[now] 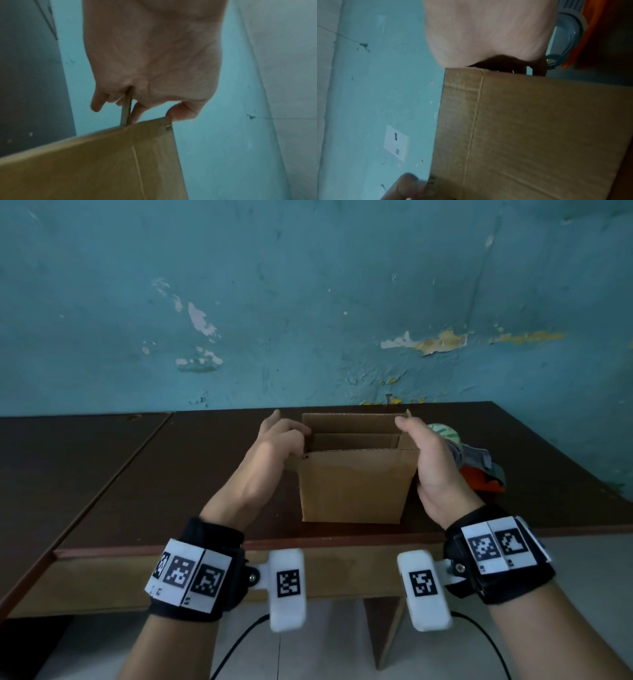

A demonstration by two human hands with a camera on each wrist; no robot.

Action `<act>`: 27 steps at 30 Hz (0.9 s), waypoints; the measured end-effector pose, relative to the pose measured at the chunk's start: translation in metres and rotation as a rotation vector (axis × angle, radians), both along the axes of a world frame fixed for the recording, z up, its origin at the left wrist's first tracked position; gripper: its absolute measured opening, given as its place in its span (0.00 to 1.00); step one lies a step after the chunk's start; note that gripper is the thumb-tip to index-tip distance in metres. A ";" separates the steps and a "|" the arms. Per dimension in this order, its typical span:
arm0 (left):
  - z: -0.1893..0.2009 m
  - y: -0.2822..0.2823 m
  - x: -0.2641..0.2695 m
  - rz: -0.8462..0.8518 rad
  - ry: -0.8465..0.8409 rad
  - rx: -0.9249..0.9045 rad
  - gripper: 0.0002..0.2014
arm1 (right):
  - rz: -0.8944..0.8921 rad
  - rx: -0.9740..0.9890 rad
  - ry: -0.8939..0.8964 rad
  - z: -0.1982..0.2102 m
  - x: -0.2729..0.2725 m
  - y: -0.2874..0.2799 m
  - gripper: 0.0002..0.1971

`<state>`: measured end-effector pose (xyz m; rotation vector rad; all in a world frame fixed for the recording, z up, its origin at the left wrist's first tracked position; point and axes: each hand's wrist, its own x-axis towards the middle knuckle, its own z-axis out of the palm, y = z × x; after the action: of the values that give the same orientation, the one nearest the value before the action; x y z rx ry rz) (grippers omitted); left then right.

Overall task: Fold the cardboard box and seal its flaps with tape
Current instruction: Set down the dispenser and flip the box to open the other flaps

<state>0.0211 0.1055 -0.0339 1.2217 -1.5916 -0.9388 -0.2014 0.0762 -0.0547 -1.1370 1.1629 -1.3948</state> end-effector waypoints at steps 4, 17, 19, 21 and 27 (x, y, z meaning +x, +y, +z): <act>0.002 -0.002 -0.011 -0.025 0.223 -0.036 0.40 | 0.011 0.036 -0.037 0.002 0.004 -0.002 0.33; 0.007 0.001 -0.028 -0.089 0.864 0.090 0.49 | 0.066 0.053 -0.146 0.001 0.008 -0.006 0.37; 0.007 0.001 -0.027 -0.119 0.971 0.117 0.49 | 0.071 0.049 -0.135 -0.001 0.007 -0.007 0.43; 0.003 -0.004 -0.025 -0.087 0.898 0.110 0.50 | 0.073 0.028 -0.112 -0.002 0.006 -0.009 0.51; -0.015 -0.015 -0.010 -0.042 0.895 0.022 0.50 | 0.068 0.015 -0.062 -0.009 -0.005 -0.018 0.54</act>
<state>0.0114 0.0906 -0.0486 0.6150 -0.8840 -1.2882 -0.2064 0.0581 -0.0637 -1.1051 1.0792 -1.3579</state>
